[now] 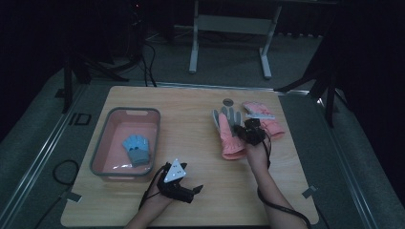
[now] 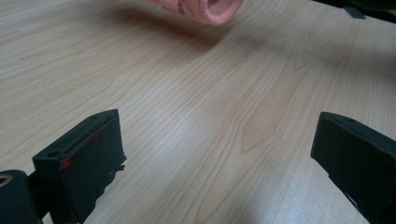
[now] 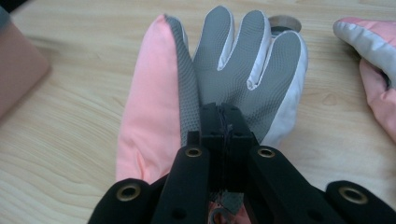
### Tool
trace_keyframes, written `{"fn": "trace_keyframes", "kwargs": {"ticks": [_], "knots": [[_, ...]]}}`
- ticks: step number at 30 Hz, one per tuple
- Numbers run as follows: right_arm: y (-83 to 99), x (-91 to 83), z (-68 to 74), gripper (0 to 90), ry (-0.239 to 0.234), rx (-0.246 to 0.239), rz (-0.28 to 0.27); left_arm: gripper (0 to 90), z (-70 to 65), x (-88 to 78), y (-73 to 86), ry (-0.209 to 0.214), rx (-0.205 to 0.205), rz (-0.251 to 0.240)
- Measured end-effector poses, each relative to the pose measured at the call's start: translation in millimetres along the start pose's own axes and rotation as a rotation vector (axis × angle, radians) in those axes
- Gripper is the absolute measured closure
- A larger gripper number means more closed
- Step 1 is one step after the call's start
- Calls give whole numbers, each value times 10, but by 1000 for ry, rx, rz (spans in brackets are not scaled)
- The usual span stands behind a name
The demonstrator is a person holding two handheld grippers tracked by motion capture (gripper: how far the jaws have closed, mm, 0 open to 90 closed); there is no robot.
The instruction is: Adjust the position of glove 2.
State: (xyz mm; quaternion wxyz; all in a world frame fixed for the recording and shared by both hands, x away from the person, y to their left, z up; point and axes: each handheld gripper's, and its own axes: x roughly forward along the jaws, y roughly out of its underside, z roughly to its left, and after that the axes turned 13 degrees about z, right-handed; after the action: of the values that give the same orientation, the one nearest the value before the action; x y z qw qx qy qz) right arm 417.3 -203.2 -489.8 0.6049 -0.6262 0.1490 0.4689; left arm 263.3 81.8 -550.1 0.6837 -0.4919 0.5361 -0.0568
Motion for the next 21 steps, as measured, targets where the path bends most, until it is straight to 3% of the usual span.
{"fn": "trace_keyframes", "kwargs": {"ticks": [9,15,21], "knots": [[171,-193,294,892,1,51,-31,26,18,0,19,-7,0,2],[315,-176,301,892,-21,93,-24,26,9,17,19,-2,9,11],[410,-41,312,891,10,109,-8,26,1,20,22,-3,12,12]]}}
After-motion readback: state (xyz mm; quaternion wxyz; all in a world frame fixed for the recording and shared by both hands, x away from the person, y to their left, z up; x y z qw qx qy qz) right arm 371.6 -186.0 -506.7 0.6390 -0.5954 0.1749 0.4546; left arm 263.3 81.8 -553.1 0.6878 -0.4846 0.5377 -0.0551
